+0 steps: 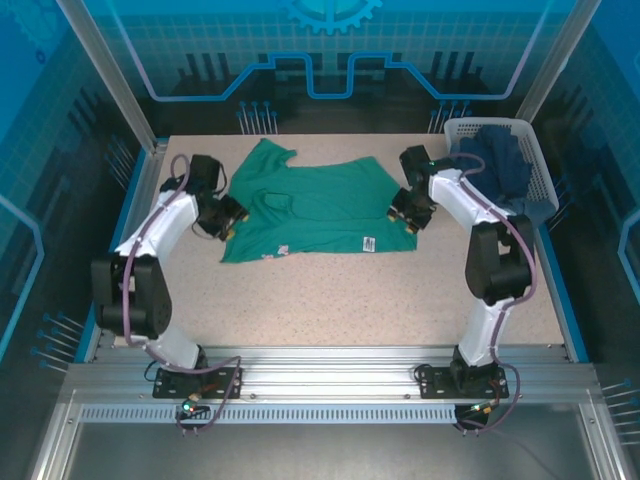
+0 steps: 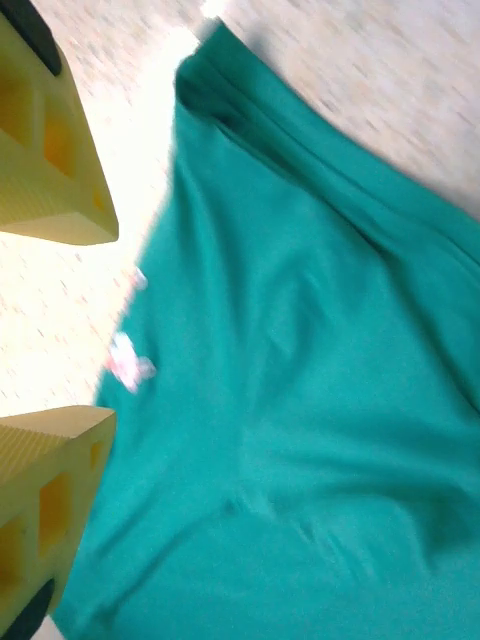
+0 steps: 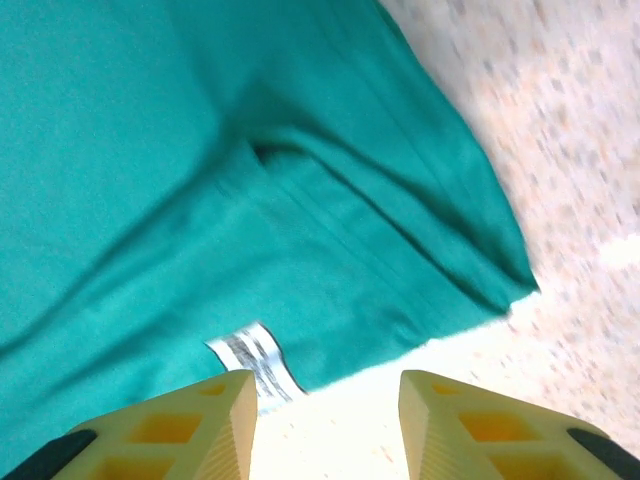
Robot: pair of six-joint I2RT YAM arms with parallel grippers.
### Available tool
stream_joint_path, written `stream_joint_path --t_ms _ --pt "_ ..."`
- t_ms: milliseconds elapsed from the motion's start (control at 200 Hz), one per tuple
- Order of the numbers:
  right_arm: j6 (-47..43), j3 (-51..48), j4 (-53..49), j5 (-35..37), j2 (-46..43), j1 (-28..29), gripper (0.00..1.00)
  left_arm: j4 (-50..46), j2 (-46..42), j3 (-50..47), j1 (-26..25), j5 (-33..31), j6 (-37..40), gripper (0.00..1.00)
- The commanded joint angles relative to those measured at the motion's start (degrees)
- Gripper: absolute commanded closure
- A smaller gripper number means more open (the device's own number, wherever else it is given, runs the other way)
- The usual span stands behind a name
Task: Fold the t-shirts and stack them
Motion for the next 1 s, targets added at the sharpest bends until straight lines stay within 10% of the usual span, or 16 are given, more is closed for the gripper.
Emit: stream_joint_path --t_ms 0,635,995 --pt "-1.9 -5.5 1.4 -1.3 -2.1 0.2 0.53 -2.7 -3.9 -6.7 -0.1 0.0 -2.5 0.49" --pt "-2.5 -15.4 8.8 -6.9 -2.5 -7.4 0.49 17.8 -1.6 -21.5 7.5 5.2 -12.3 0.47" --pt "0.1 -13.8 8.7 -5.7 0.5 -7.8 0.51 18.9 -0.1 -23.2 7.5 0.6 -13.1 0.77"
